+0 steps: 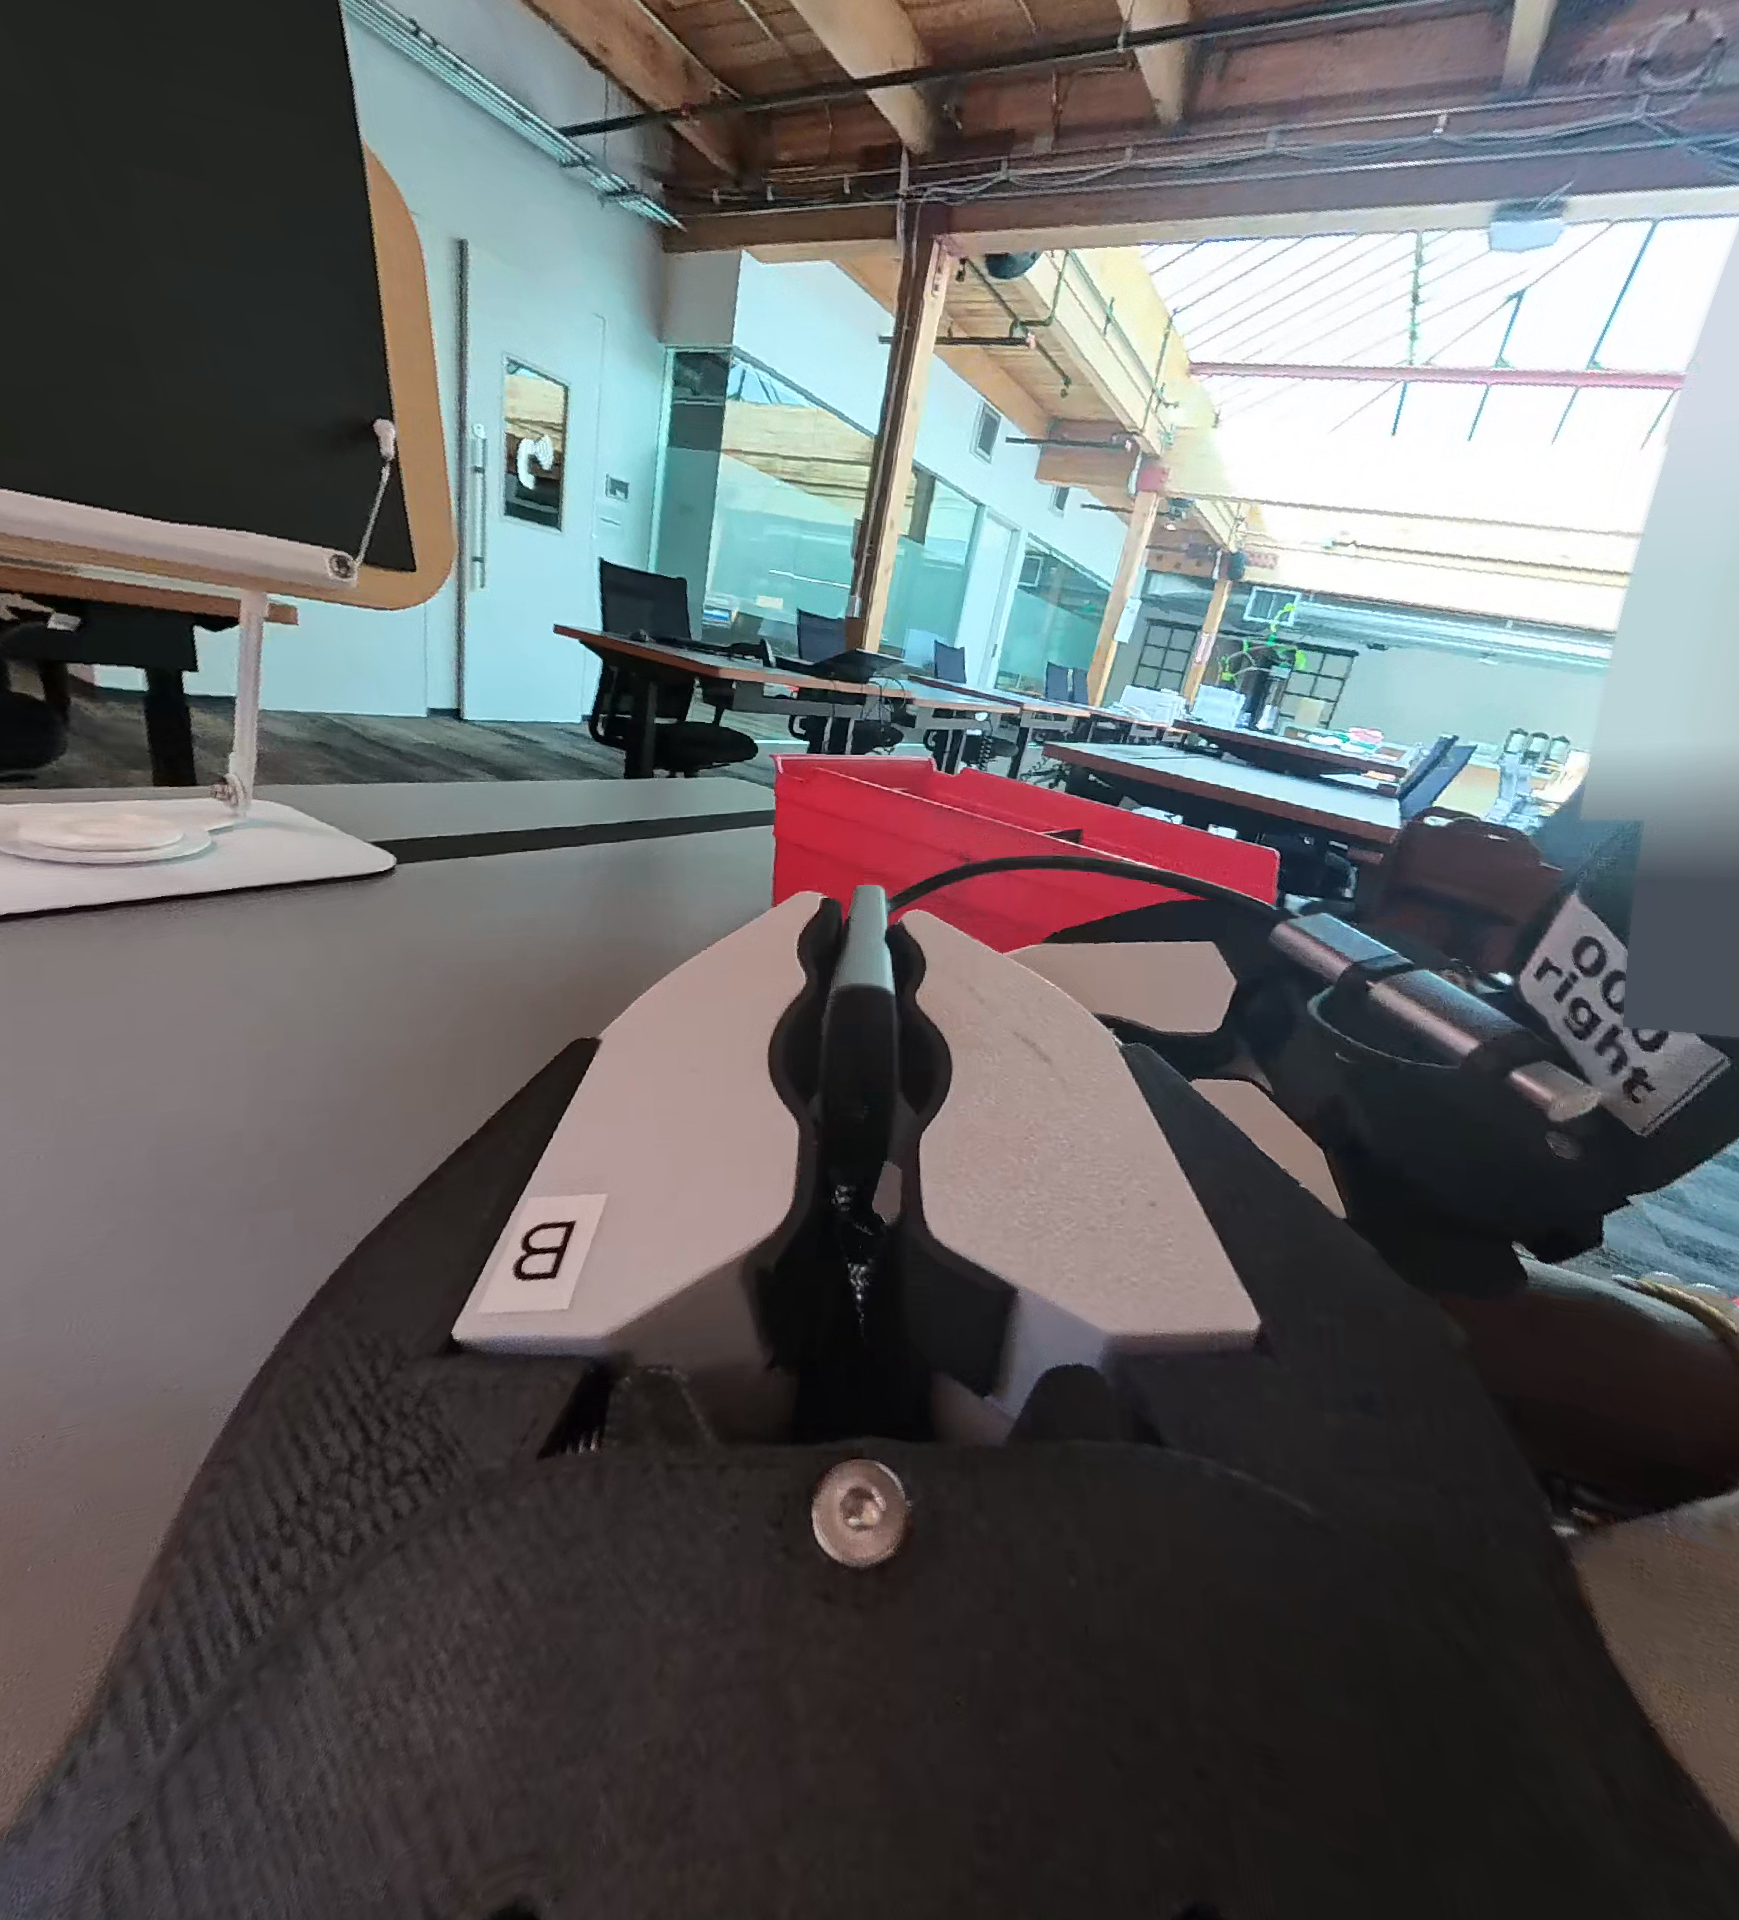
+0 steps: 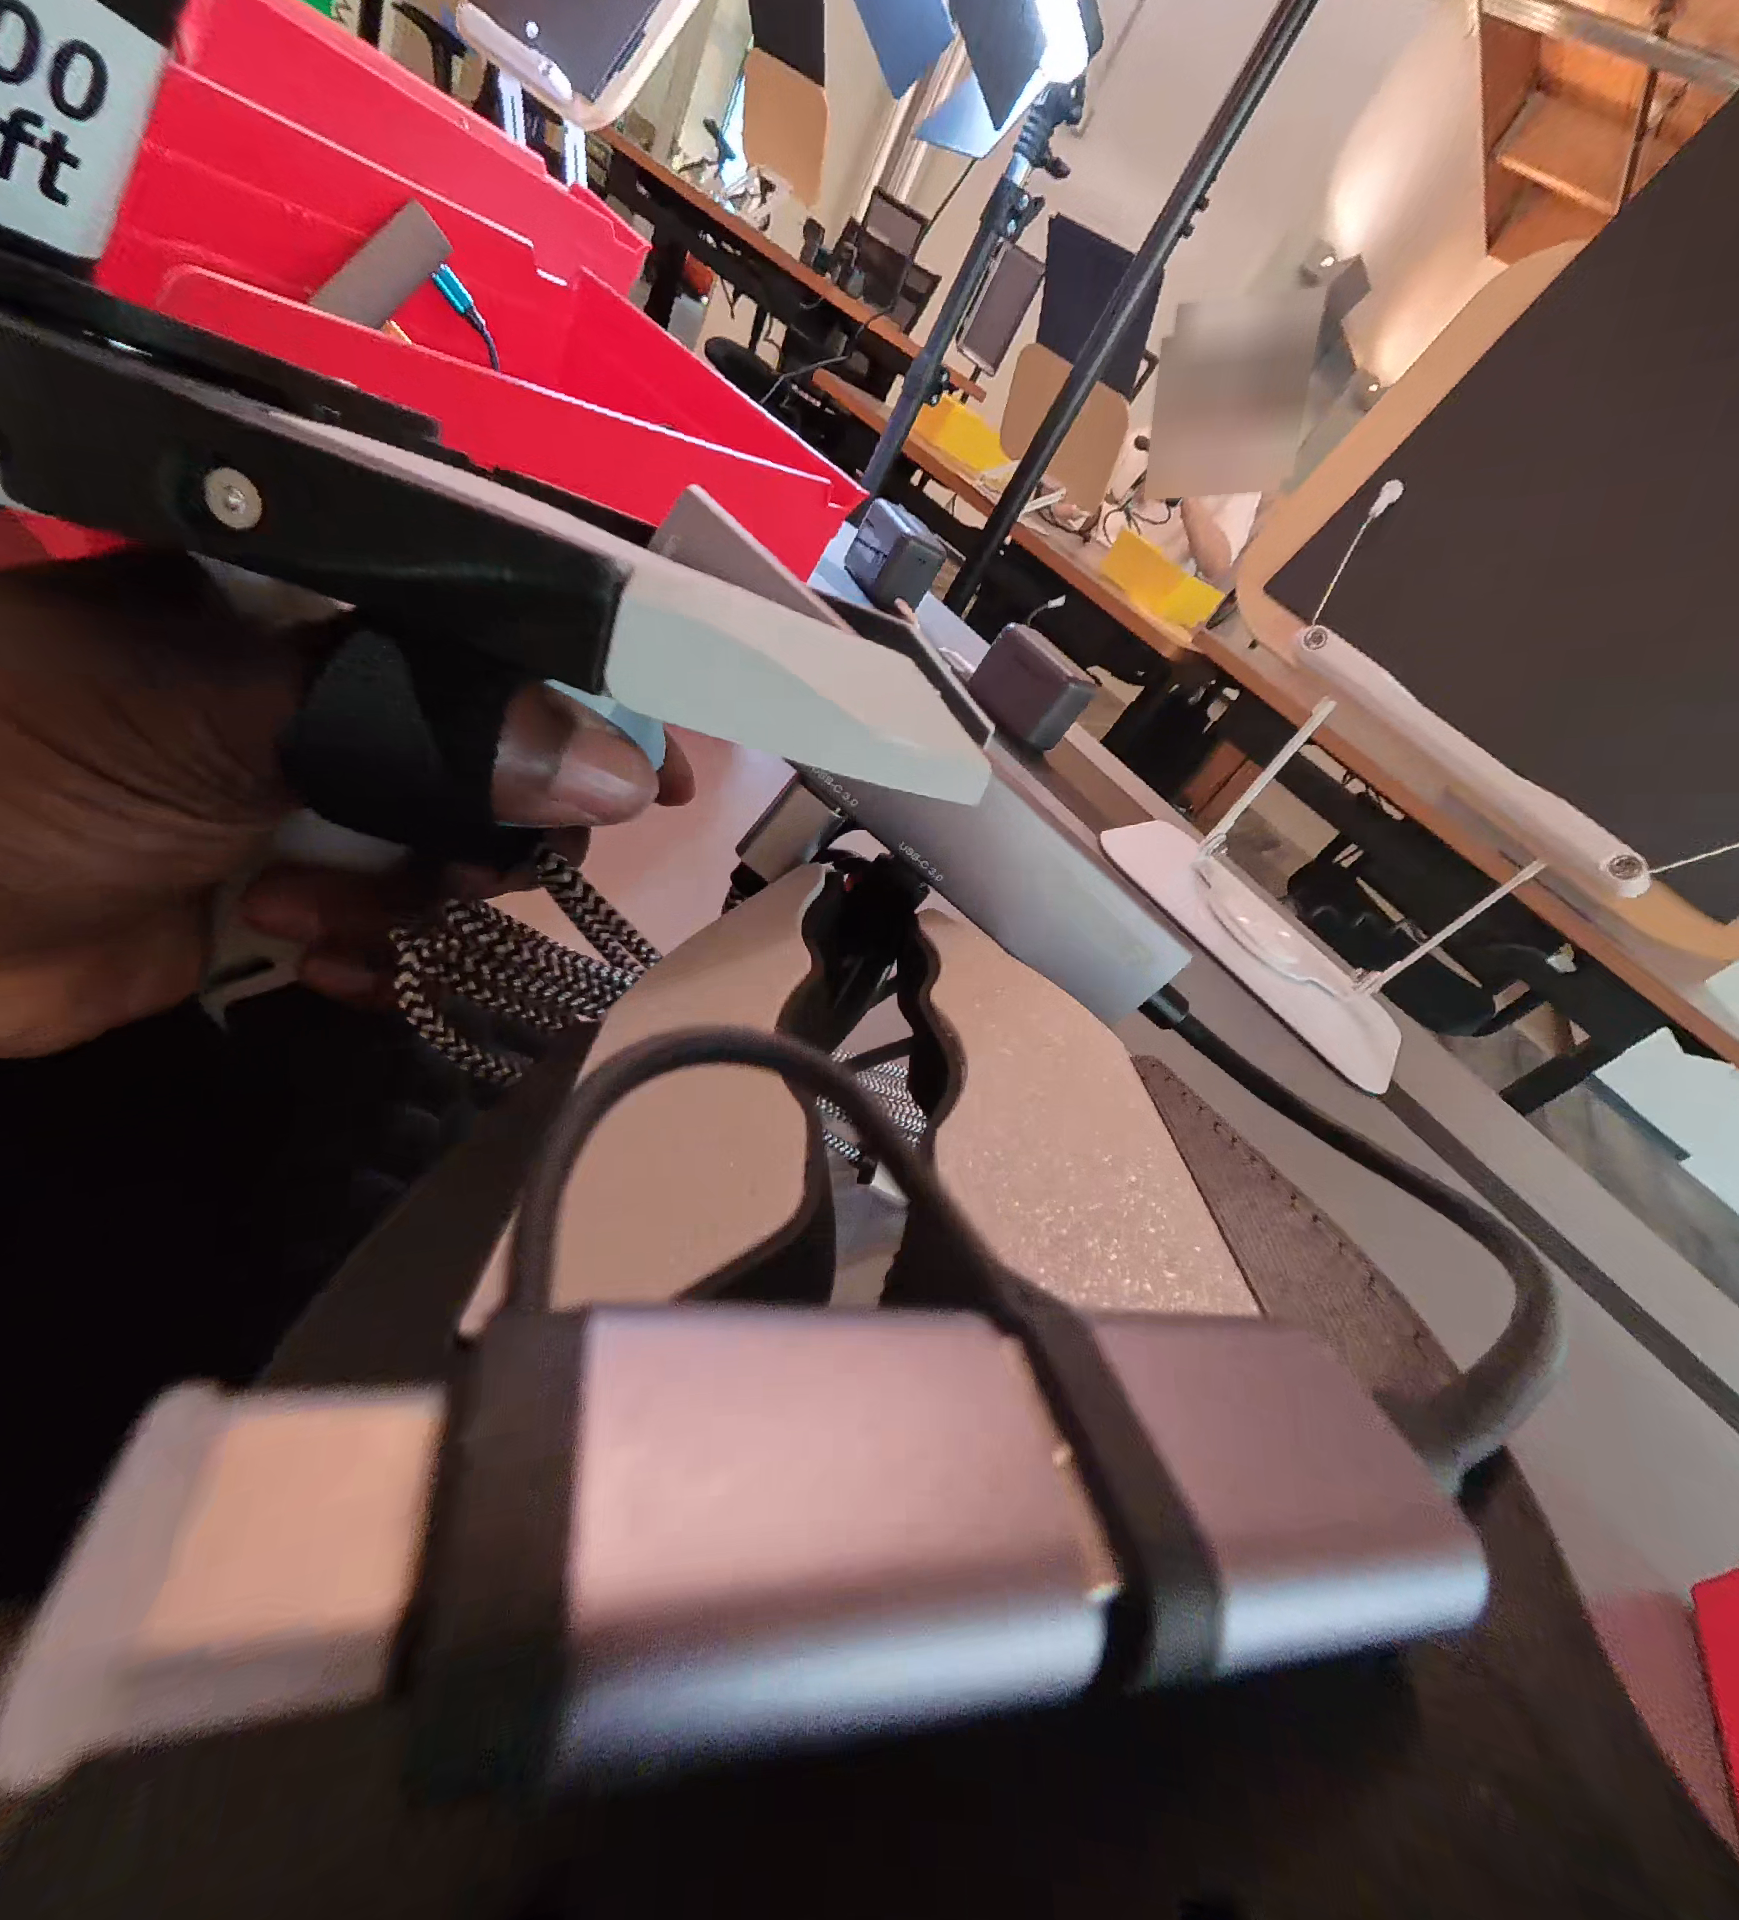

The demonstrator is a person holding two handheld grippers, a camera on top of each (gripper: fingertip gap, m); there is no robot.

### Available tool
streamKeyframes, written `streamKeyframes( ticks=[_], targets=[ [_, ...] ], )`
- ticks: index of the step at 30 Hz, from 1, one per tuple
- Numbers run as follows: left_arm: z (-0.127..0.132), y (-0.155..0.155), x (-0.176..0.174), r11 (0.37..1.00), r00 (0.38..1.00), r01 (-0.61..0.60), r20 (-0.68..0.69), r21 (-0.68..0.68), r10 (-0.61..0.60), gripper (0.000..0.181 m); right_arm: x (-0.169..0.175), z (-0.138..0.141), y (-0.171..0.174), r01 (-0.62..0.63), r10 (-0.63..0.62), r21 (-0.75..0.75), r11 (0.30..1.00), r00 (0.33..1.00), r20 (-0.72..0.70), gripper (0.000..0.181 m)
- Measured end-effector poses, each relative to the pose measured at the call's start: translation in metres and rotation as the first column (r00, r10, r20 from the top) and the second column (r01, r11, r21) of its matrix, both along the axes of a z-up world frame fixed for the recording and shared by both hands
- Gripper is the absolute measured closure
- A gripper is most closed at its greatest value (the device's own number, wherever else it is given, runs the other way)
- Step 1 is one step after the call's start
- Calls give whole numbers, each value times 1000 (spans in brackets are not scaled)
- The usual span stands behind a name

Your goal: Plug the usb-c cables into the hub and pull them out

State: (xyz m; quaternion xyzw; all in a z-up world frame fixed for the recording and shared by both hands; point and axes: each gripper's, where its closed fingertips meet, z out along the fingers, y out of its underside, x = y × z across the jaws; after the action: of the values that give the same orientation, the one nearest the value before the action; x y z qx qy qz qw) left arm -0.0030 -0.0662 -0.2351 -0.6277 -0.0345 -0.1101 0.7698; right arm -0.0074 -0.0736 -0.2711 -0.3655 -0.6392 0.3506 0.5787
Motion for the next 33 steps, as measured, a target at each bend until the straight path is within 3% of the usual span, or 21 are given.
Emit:
streamKeyframes(
  ticks=[5, 6, 7, 8, 12, 15, 17, 22, 24, 26, 29, 31, 33],
  targets=[
    [8, 5, -2, 997, 999, -49, -13, 55, 50, 177, 0, 1, 0, -1, 1, -43, 999, 1000, 2, 157],
    [8, 6, -2, 997, 998, -55, -23, 57, 57, 177, 0, 1, 0, -3, 3, -48, 999, 1000, 1, 169],
    [8, 6, -3, 997, 998, -51, -17, 63, 52, 177, 0, 1, 0, -8, 8, -51, 999, 1000, 2, 159],
    [9, 6, -3, 997, 999, -37, -3, 70, 37, 177, 0, 3, 1, -12, 12, -54, 998, 1000, -3, 170],
    [14, 5, -2, 994, 993, 69, 86, 90, -77, 173, 5, 18, 24, -33, 32, -213, 977, 999, -8, 171],
    [17, -1, -3, 987, 984, 129, 115, 96, -139, 143, 17, 23, 47, -68, 93, -297, 953, 993, 73, 172],
    [7, 1, 1, 982, 977, 190, 99, -12, -188, 134, 26, 29, 55, -117, 139, -199, 973, 985, 99, 173],
    [-13, 11, 29, 924, 955, 283, -9, -259, -295, 139, 33, 20, 53, -258, 221, 92, 962, 928, 299, 173],
    [-26, 15, 40, 895, 939, 287, -84, -341, -333, 159, 33, 14, 46, -323, 262, 120, 939, 895, 360, 173],
    [-33, 18, 36, 906, 948, 220, -140, -362, -287, 173, 32, 13, 39, -362, 284, 151, 920, 880, 381, 173],
    [-18, 14, 22, 952, 975, 169, -100, -255, -200, 174, 28, 28, 37, -338, 295, 146, 930, 921, 254, 164],
    [-9, 8, 2, 979, 991, 85, -87, -184, -102, 174, 34, 46, 42, -334, 327, 39, 942, 937, 125, 155],
    [-2, 0, -13, 991, 997, 20, -73, -131, -30, 174, 48, 73, 53, -370, 360, -98, 924, 928, -99, 152]
  ],
)
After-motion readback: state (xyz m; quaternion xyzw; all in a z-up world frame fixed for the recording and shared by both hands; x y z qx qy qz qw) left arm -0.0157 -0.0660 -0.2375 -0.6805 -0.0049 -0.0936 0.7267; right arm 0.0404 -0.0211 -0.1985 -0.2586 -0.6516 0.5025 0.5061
